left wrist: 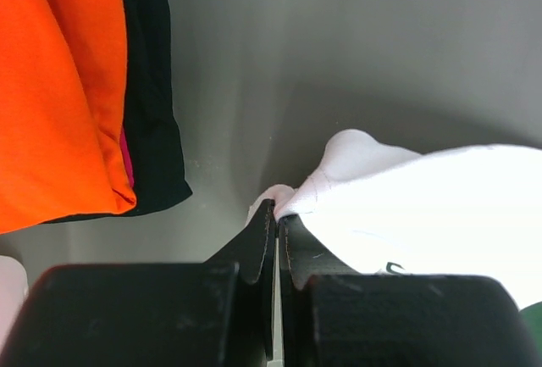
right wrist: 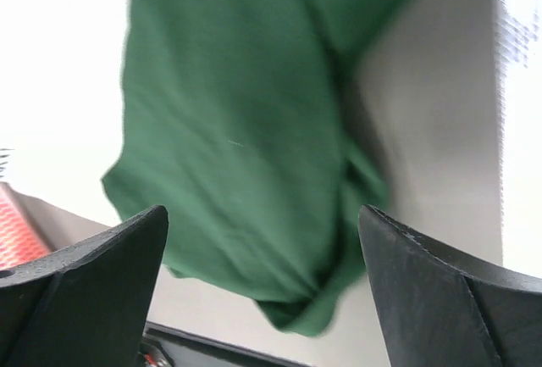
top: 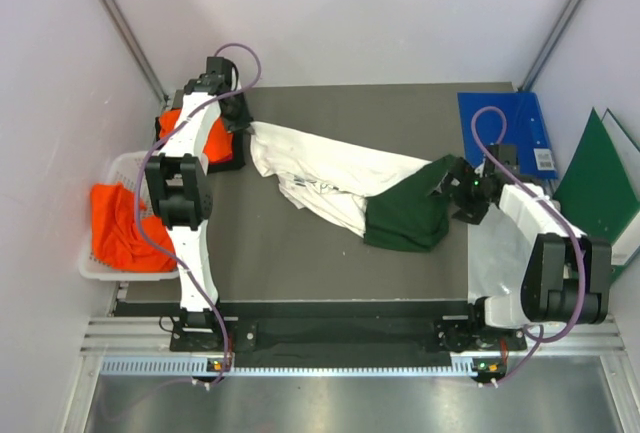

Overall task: Fold and stack the t-shirts
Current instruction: Flatten out the tshirt

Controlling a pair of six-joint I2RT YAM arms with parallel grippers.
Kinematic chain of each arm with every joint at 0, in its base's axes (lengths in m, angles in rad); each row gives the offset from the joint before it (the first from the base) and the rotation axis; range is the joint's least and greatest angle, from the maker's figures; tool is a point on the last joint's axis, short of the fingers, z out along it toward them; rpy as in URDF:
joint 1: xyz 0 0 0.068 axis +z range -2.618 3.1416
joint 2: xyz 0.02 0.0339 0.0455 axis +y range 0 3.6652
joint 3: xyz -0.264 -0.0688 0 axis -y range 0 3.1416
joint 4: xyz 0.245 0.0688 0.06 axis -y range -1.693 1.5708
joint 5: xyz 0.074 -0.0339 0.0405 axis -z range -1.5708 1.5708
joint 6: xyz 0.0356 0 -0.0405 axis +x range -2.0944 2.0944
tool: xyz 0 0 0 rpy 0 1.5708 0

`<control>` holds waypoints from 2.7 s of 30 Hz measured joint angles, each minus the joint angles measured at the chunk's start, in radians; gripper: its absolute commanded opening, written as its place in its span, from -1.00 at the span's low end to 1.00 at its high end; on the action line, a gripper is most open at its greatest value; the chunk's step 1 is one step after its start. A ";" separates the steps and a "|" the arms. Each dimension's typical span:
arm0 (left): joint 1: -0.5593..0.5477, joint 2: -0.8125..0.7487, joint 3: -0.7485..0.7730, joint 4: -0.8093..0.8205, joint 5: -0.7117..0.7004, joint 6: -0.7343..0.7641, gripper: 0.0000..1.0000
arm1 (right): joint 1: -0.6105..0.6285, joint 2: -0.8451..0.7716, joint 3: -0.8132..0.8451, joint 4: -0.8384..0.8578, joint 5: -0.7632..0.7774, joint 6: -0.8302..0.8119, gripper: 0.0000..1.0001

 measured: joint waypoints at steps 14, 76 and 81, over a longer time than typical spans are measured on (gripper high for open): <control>0.000 0.000 -0.030 0.004 0.015 0.000 -1.00 | 0.000 0.168 -0.008 0.229 -0.053 0.056 -0.20; -0.028 0.029 -0.044 0.008 0.015 0.012 -1.00 | -0.059 0.154 0.059 0.338 -0.248 0.208 0.99; -0.029 0.029 -0.044 0.009 0.015 0.018 -1.00 | -0.059 0.055 -0.034 0.346 -0.235 0.325 0.99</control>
